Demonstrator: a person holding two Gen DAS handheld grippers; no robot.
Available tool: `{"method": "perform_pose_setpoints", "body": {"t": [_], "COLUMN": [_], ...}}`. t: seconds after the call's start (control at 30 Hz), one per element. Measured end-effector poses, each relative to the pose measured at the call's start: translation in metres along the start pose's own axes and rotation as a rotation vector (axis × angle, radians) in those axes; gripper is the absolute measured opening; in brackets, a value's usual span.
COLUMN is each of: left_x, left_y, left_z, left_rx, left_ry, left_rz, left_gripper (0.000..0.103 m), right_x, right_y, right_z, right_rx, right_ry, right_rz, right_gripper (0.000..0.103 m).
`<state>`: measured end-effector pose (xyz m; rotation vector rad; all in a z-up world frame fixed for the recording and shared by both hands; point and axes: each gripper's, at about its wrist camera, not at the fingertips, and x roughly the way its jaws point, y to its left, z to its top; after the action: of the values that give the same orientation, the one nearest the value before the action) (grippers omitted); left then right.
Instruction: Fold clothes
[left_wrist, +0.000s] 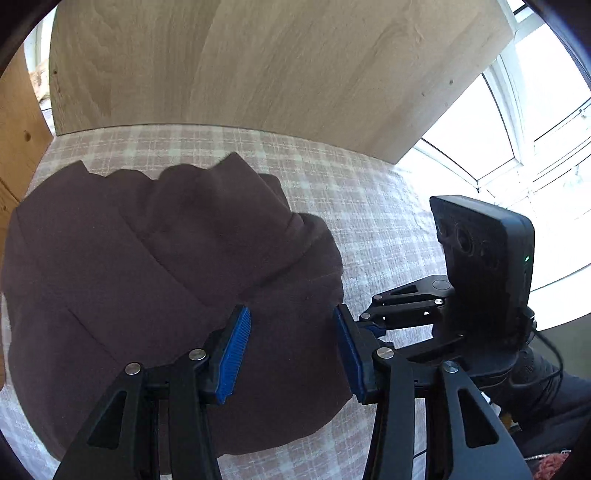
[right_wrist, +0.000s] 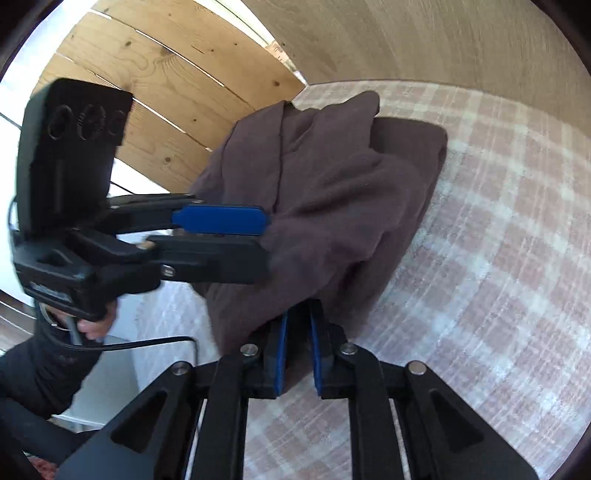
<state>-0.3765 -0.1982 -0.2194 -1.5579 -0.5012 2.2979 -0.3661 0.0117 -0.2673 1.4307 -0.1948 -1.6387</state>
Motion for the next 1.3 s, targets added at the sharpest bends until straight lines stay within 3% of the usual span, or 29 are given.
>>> {"method": "perform_pose_setpoints", "body": {"t": [0.07, 0.13, 0.23, 0.37, 0.43, 0.47, 0.5, 0.53, 0.6, 0.67, 0.73, 0.83, 0.93, 1.0, 1.03, 1.1, 1.17, 1.2, 1.27, 1.3], "left_x": [0.0, 0.0, -0.009, 0.007, 0.015, 0.018, 0.02, 0.019, 0.01, -0.014, -0.046, -0.075, -0.073, -0.066, -0.066, -0.073, -0.087, -0.096, -0.101, -0.097], "left_y": [-0.006, -0.012, -0.026, -0.035, -0.033, -0.031, -0.03, -0.031, -0.032, -0.03, -0.017, 0.021, 0.067, 0.086, 0.086, 0.08, 0.073, 0.069, 0.063, 0.064], "left_z": [-0.007, -0.013, -0.025, -0.041, -0.046, -0.048, -0.051, -0.053, -0.057, -0.058, -0.06, -0.071, -0.086, -0.102, -0.106, -0.102, -0.093, -0.087, -0.064, -0.052], "left_rx": [0.024, 0.047, 0.086, 0.136, 0.135, 0.137, 0.138, 0.141, 0.144, 0.122, 0.111, 0.051, -0.05, -0.062, -0.052, -0.046, -0.038, -0.021, 0.015, 0.024], "left_ry": [-0.014, -0.029, -0.076, -0.051, -0.049, -0.059, -0.073, -0.085, -0.097, -0.12, -0.197, -0.257, -0.235, -0.255, -0.269, -0.25, -0.27, -0.303, -0.357, -0.371], "left_rz": [-0.001, -0.001, -0.024, 0.001, -0.002, -0.003, -0.005, -0.002, 0.0, -0.015, 0.069, 0.213, 0.259, 0.24, 0.236, 0.245, 0.212, 0.199, 0.231, 0.24], "left_gripper": [0.045, 0.045, 0.045, 0.047, 0.048, 0.048, 0.048, 0.048, 0.048, 0.048, 0.049, 0.049, 0.049, 0.047, 0.047, 0.047, 0.048, 0.049, 0.062, 0.062], "right_x": [-0.021, -0.051, -0.057, -0.058, -0.033, -0.015, -0.002, 0.008, 0.006, -0.008, -0.024, -0.033, -0.008, 0.014, 0.019, 0.011, -0.004, -0.012, -0.02, -0.017], "right_y": [-0.001, -0.007, -0.005, 0.0, 0.006, 0.006, 0.001, -0.006, -0.019, -0.01, 0.001, 0.017, 0.02, 0.009, -0.004, -0.015, -0.005, 0.001, 0.011, 0.015], "right_z": [-0.012, -0.016, 0.008, 0.044, 0.062, 0.07, 0.074, 0.075, 0.076, 0.074, 0.077, 0.087, 0.1, 0.107, 0.107, 0.106, 0.105, 0.104, 0.106, 0.108], "right_rx": [-0.013, 0.019, 0.002, -0.034, -0.049, -0.063, -0.069, -0.067, -0.004, -0.035, -0.053, -0.078, -0.105, -0.102, -0.072, -0.011, -0.028, -0.038, -0.051, -0.056], "right_ry": [-0.016, -0.086, -0.12, -0.145, -0.099, -0.065, -0.04, -0.018, -0.023, -0.04, -0.092, -0.154, -0.137, -0.108, -0.104, -0.118, -0.16, -0.196, -0.235, -0.224], "right_rz": [-0.089, -0.133, -0.133, -0.124, -0.098, -0.126, -0.167, -0.203, -0.158, -0.202, -0.215, -0.165, -0.228, -0.316, -0.302, -0.243, -0.282, -0.284, -0.233, -0.2], "right_gripper": [0.013, 0.013, 0.013, 0.013, 0.013, 0.013, 0.0, 0.0, 0.0, 0.0, 0.004, 0.005, 0.005, 0.0, 0.0, 0.0, 0.0, 0.005, 0.006, 0.006]}}
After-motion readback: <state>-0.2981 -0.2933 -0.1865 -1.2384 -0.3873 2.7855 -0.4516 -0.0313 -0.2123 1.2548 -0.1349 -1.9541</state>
